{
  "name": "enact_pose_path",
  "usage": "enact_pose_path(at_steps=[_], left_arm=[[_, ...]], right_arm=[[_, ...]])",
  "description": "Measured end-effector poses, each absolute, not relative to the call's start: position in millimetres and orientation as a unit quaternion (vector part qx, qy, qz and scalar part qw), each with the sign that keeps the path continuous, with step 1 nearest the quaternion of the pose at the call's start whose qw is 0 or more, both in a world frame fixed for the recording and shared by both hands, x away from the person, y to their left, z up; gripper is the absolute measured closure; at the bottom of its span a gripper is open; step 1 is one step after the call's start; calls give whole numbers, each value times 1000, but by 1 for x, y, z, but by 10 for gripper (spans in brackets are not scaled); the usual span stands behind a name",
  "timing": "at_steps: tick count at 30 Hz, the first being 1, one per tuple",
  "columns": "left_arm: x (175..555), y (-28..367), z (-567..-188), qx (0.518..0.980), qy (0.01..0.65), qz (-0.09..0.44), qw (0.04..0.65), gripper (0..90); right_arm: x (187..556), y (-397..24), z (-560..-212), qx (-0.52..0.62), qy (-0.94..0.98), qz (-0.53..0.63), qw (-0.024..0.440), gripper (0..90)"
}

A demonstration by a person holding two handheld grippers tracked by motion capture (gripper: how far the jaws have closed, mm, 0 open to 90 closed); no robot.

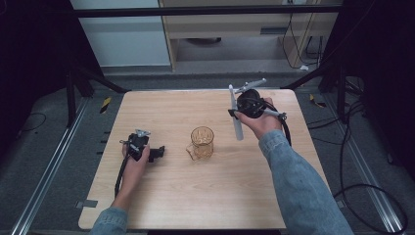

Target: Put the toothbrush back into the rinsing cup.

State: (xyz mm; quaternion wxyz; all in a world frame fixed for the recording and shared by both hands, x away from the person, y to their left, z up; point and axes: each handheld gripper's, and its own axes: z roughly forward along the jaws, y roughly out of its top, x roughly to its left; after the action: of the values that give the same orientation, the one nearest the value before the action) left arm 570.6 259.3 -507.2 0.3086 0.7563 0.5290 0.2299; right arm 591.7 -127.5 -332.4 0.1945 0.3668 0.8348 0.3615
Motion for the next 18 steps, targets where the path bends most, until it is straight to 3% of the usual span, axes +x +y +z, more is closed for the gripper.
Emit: enact_pose_path(at_steps=[18], left_arm=[[571,259,-507,755,530,230,310,0]], right_arm=[[591,-112,-306,357,826,380,215,680]])
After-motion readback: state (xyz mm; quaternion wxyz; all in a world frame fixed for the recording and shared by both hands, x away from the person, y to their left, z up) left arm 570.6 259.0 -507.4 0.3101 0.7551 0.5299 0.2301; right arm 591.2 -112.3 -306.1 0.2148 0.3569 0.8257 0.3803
